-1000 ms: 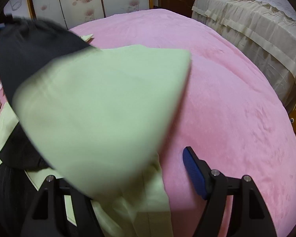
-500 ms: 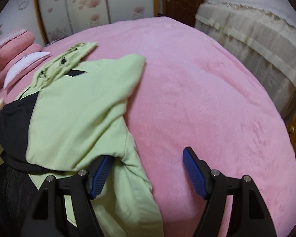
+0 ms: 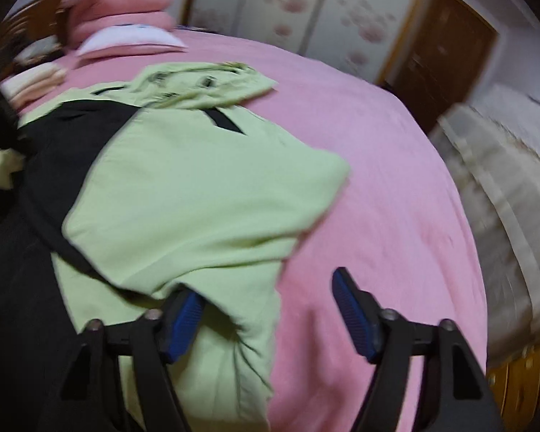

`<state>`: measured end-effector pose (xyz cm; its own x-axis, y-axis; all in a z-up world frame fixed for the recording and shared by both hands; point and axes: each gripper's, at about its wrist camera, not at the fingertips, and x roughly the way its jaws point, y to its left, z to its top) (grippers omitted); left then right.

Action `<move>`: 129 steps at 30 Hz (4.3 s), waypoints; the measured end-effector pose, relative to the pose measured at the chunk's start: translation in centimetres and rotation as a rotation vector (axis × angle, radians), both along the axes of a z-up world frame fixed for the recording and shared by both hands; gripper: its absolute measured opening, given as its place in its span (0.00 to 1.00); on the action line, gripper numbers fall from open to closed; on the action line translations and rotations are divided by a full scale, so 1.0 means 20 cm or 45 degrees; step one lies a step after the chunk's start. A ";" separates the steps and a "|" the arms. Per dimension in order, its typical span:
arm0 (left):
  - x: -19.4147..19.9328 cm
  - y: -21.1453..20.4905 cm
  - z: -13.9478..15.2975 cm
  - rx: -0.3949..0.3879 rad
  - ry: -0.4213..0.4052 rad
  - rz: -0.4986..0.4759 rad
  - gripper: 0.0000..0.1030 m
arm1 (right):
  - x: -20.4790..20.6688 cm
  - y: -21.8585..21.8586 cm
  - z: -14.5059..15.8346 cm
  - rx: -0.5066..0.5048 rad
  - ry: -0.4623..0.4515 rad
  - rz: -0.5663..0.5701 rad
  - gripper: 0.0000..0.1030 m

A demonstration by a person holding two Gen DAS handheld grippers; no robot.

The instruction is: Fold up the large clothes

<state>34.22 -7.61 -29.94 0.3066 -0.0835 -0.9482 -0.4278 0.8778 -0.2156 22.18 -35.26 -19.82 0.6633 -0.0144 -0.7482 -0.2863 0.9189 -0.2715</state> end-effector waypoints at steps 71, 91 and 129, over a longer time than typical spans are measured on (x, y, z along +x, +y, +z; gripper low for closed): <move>0.00 -0.18 -0.14 0.383 0.074 -0.244 0.02 | 0.09 -0.47 -0.20 0.939 0.439 -0.856 0.00; 0.24 -0.40 -0.12 -0.021 -0.017 -0.347 0.04 | 0.51 0.22 -0.28 1.117 0.634 -0.384 0.00; 0.00 0.12 0.06 0.105 0.201 -0.225 0.61 | 0.36 -0.26 -0.09 0.770 0.641 -1.024 0.17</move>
